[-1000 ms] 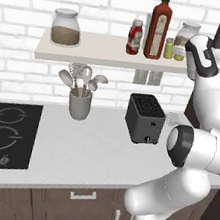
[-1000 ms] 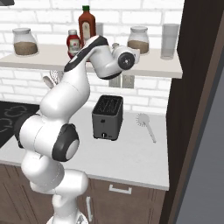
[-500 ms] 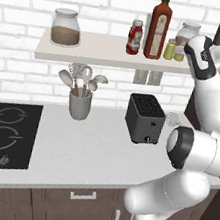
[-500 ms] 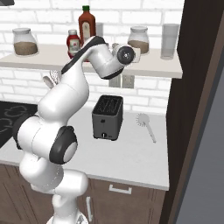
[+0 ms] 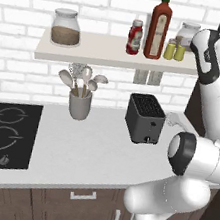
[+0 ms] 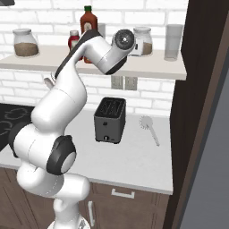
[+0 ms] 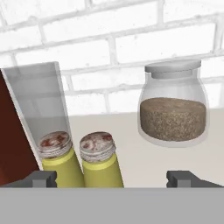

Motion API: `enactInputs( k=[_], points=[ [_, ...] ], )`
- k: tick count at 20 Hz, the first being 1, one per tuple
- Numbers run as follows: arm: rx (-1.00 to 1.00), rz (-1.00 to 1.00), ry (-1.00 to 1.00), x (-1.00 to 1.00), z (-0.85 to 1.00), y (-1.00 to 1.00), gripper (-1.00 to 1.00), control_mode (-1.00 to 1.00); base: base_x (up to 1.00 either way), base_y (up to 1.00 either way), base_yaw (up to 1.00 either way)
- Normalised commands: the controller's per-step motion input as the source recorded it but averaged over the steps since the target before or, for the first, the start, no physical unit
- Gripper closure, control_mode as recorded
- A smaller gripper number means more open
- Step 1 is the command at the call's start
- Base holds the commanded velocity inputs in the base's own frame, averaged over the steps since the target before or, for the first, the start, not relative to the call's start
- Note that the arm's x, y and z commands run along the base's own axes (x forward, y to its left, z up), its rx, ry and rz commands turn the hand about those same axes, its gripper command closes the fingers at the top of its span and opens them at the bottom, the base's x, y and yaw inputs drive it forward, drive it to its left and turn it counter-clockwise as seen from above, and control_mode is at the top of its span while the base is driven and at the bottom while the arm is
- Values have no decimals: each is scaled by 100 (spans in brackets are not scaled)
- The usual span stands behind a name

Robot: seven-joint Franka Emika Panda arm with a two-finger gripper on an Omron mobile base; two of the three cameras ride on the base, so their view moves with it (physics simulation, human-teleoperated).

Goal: Put the shaker and condiment bottle from the counter next to their counterparts in the cabinet.

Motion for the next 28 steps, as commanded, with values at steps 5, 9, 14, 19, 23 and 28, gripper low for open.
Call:
enactInputs(
  k=[5, 9, 14, 19, 23, 28],
  points=[
    [0, -11, 9, -6, 60, -25, -100, -100, 0, 0, 0],
    [4, -19, 12, 0, 63, -55, -100, -100, 0, 0, 0],
    [1, -21, 12, -19, 58, -75, -100, -100, 0, 0, 0],
    [11, -17, -1, -79, 12, -98, -100, -100, 0, 0, 0],
    [23, -5, -20, -100, -3, -100, -100, -100, 0, 0, 0],
    [32, 0, -38, -100, -3, -90, -100, -100, 0, 0, 0]
  ],
)
